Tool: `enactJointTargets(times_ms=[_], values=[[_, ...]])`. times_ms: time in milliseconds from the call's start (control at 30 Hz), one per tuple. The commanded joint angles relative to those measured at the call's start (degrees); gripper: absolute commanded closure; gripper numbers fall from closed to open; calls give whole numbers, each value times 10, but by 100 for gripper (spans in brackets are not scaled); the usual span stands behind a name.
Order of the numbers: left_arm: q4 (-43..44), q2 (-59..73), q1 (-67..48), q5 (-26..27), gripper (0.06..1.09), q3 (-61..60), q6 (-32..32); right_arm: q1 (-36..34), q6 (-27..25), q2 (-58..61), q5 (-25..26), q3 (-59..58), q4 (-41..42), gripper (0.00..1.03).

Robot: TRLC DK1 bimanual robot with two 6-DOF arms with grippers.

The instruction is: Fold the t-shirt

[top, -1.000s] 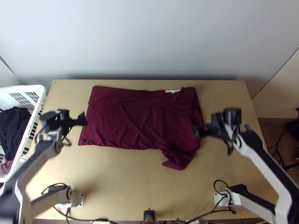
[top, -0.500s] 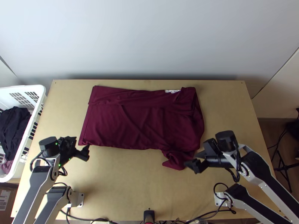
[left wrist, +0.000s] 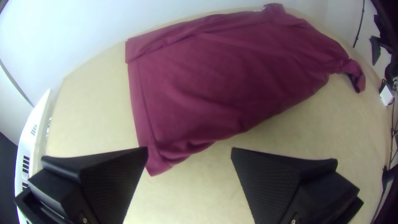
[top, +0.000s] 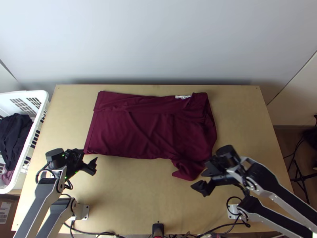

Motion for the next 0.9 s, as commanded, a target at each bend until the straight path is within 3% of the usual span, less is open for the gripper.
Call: enactJointTargets(times_ms=[0,200,467,567,800,867], values=[[17,4,1,0,11,-2,-9,41,-22,78,46,-19,62,4],[51,-5,9,-1,11,-2,-17,20,-22,123,67,-36,140,4],[70,-1,3,-2,11,0,-15,21,-25,148,84,-44,146,4],[91,12,4,-2,11,-1,-15,26,-25,155,94,-49,147,10],[121,39,8,-2,11,0,-17,26,-41,206,123,-65,165,10],[137,42,10,-2,11,0,-18,26,-42,213,135,-68,177,19]])
